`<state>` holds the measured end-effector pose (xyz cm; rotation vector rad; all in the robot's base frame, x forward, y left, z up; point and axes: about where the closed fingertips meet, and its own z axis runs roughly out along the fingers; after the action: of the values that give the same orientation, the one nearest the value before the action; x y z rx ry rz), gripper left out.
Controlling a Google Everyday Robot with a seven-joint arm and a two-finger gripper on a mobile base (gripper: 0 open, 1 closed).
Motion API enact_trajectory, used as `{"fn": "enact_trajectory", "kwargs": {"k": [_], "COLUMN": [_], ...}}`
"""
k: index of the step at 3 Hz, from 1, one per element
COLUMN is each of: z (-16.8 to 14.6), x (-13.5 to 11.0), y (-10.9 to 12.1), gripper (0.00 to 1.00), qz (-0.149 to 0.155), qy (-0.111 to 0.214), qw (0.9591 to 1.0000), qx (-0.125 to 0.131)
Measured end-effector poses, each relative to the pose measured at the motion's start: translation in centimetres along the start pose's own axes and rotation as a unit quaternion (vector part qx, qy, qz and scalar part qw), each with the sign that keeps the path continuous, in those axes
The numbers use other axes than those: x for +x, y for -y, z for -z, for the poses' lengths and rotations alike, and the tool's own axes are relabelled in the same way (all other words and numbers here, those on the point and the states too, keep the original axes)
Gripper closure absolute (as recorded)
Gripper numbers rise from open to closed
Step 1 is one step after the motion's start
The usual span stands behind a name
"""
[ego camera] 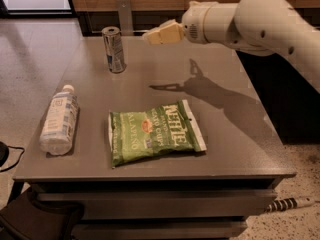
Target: Pick redbull can
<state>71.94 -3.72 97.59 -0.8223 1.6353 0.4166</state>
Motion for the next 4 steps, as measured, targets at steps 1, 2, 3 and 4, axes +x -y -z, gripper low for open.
{"fn": "enact_trajectory", "kwargs": {"k": [1,2,3,4], "z": [-6.4,-10.6,-13.5,-14.9], "x": [1.1,2.2,2.6,2.6], "y": [-1.2,-2.9,-5.8,-8.3], "gripper": [0.00,0.00,0.00,0.00], "qz": [-0.005,-0.023,-0.046,-0.056], "qy": [0.021,0.047,0.090,0.115], "qw": [0.9990,0.9958,0.9870,0.9779], "qx": [-0.039,-0.075,-0.125,-0.165]}}
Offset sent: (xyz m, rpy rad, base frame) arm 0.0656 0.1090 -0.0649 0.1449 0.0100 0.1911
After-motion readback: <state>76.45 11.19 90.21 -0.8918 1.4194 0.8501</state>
